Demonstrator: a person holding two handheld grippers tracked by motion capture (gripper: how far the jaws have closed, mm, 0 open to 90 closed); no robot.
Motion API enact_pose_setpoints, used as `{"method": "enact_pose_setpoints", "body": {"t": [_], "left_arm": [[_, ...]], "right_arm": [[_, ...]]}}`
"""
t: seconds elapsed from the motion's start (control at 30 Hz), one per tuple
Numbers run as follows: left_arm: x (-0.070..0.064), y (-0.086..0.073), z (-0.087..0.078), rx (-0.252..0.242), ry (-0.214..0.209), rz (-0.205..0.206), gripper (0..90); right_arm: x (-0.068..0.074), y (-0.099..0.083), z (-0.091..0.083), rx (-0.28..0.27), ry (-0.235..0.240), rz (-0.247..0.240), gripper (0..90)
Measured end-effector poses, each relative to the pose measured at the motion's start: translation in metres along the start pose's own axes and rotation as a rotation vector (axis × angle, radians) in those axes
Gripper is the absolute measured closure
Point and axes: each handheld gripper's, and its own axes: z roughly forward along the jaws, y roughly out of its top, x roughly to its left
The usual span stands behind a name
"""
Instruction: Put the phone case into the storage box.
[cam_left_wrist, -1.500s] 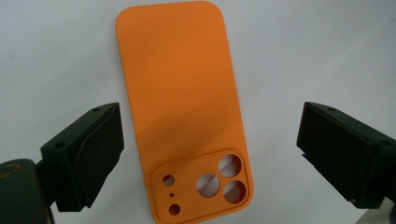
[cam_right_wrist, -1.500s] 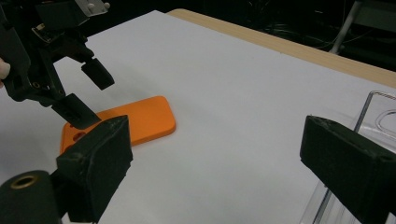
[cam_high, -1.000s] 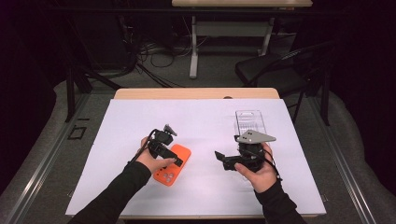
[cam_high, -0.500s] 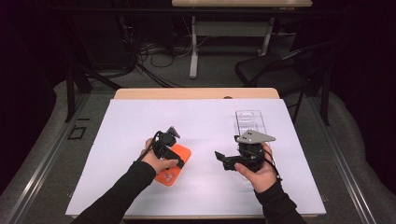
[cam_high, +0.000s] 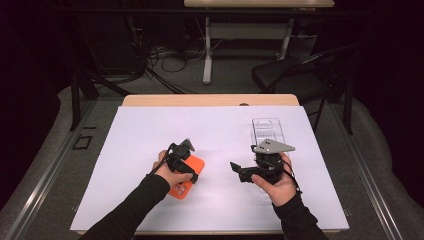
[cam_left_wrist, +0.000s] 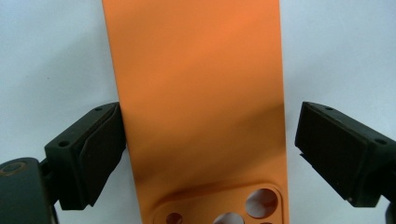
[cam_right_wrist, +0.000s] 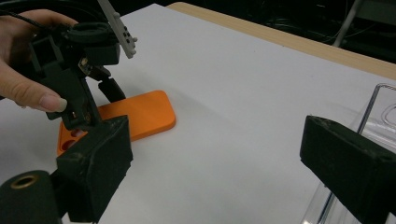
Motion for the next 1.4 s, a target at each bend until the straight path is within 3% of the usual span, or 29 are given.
{"method": "enact_pose_setpoints", "body": {"t": [0.43,0.7,1.0,1.4], "left_arm": [[-0.004,0.002,0.003,0.008,0.025,-0.019,6.8],[-0.011,0.002,0.007,0.013,0.084,-0.012,6.0],[-0.015,0.003,0.009,0.014,0.113,-0.028,6.5],[-0.014,0.005,0.008,0.031,0.112,-0.027,8.0]], "right_arm": [[0.000,-0.001,0.001,0.001,-0.002,0.002,8.9],[-0.001,-0.001,0.001,0.002,-0.001,0.004,8.9],[-0.001,-0.001,0.002,0.010,0.001,0.007,8.9],[-0.001,-0.002,0.002,0.011,0.002,0.008,9.3]]}}
